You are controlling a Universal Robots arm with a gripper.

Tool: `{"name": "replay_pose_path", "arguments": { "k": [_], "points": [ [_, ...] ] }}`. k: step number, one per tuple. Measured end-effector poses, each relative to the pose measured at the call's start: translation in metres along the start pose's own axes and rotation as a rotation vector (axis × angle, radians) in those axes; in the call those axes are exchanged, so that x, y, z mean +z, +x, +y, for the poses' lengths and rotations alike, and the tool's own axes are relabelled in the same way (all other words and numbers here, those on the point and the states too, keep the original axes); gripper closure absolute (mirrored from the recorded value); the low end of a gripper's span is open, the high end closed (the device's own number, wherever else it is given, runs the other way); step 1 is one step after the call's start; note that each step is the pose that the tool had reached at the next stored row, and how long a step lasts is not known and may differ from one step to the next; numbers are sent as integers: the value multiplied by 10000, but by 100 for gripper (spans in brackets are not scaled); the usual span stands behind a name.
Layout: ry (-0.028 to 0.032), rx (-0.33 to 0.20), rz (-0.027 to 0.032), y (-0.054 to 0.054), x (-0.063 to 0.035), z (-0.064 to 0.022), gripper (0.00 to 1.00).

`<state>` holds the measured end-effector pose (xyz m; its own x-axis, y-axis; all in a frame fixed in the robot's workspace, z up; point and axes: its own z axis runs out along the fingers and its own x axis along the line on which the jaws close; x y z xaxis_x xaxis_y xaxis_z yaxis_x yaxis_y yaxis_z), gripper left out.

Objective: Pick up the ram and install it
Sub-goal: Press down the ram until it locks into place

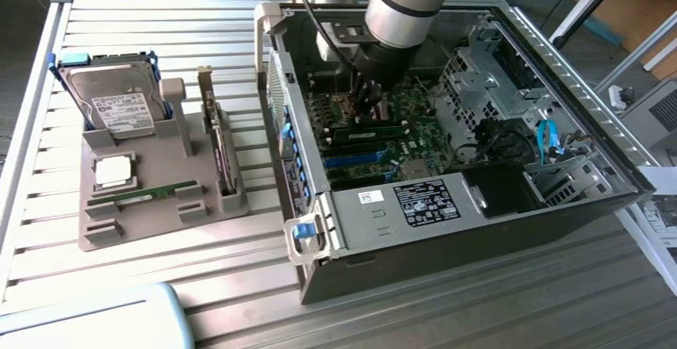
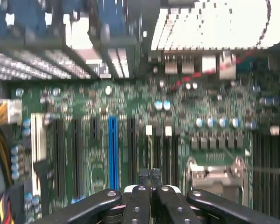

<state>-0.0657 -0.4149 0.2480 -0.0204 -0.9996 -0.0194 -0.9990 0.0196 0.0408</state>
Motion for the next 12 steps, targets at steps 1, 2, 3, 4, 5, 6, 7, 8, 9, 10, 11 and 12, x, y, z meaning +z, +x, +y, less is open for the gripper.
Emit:
{"name": "replay_pose_path", "arguments": {
  "k": [1,2,3,4,5,6,7,8,9,10,11,12],
  "points": [
    [0,-1,0,0,10,17,90],
    [0,0,1,1,23,28,90],
    [0,-4,1,0,40,31,90],
    [0,-8,1,-1,50,31,90],
    [0,-11,2,-1,59,32,90],
    [-1,-15,2,-2,69,34,90],
    [-1,-18,2,-2,77,34,90],
    [-1,-22,2,-2,86,34,90],
    [-1,-25,2,-2,94,35,90],
    [-2,-27,4,-2,103,36,90],
    [-3,-29,5,-2,114,36,90],
    [-2,-32,6,-2,125,36,90]
  ]
}}
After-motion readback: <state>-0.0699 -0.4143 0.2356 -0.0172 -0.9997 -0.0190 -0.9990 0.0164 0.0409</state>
